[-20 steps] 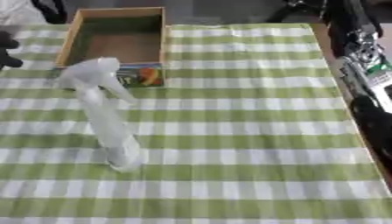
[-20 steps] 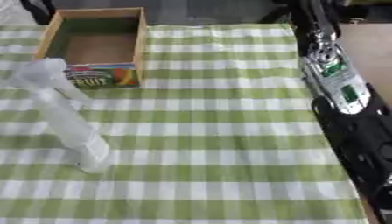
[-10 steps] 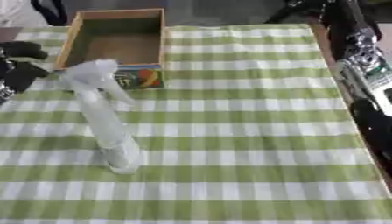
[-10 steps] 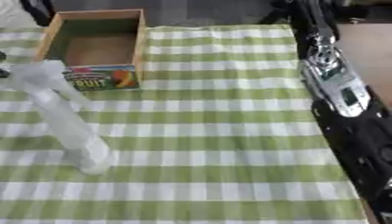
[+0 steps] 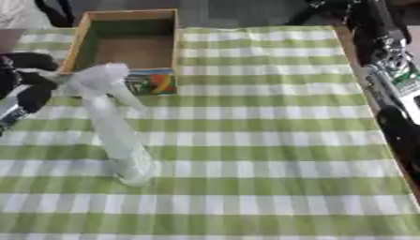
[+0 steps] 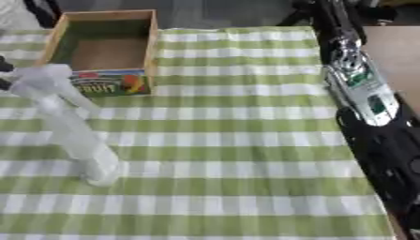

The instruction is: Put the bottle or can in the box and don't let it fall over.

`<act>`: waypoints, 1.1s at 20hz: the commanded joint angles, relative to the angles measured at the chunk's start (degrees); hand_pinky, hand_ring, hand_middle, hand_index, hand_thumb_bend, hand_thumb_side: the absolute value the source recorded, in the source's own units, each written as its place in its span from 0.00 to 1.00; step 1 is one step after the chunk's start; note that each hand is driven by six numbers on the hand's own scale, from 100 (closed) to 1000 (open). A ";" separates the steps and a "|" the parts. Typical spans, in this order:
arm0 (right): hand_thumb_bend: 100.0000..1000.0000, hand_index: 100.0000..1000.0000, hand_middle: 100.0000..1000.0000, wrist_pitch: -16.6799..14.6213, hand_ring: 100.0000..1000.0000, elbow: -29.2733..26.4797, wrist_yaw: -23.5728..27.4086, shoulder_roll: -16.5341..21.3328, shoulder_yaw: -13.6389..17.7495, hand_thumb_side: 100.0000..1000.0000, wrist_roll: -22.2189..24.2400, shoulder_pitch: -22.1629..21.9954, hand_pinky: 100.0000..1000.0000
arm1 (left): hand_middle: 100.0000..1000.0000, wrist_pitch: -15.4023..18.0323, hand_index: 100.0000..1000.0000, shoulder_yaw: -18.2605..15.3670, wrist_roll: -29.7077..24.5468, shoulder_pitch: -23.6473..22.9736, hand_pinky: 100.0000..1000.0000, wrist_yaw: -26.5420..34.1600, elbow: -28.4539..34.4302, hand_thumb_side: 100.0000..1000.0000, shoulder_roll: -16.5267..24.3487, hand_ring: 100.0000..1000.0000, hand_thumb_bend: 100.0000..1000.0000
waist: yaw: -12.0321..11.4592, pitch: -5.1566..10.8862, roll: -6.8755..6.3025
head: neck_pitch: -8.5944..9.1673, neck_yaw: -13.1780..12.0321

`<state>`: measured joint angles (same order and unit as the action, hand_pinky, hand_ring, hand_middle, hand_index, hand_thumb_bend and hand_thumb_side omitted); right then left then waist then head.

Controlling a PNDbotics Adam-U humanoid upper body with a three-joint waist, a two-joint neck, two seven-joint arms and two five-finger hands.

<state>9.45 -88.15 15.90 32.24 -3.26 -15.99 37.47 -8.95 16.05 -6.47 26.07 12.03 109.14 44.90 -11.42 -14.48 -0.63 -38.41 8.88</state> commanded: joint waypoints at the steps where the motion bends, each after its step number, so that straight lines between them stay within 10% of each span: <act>1: 0.00 0.84 0.85 -0.08 0.79 -0.63 0.08 1.02 0.12 0.76 0.18 0.78 0.88 | 0.78 -0.68 0.86 0.23 0.49 0.44 1.00 -0.48 0.97 0.60 2.24 0.72 0.40 | 0.00 0.95 -0.09 | 0.79 -0.31; 22: 0.00 0.84 0.85 -0.07 0.79 -0.51 0.32 0.65 0.04 0.77 0.23 0.29 0.88 | 0.79 -1.34 0.88 2.53 -1.31 0.26 1.00 -2.02 1.30 0.57 0.79 0.73 0.45 | 0.29 0.79 -0.03 | 1.13 -0.87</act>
<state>9.39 -88.13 15.90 32.00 -3.56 -15.91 37.07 -10.30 18.90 -7.48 25.77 10.46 109.81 44.79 -11.15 -14.50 -0.61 -38.10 8.16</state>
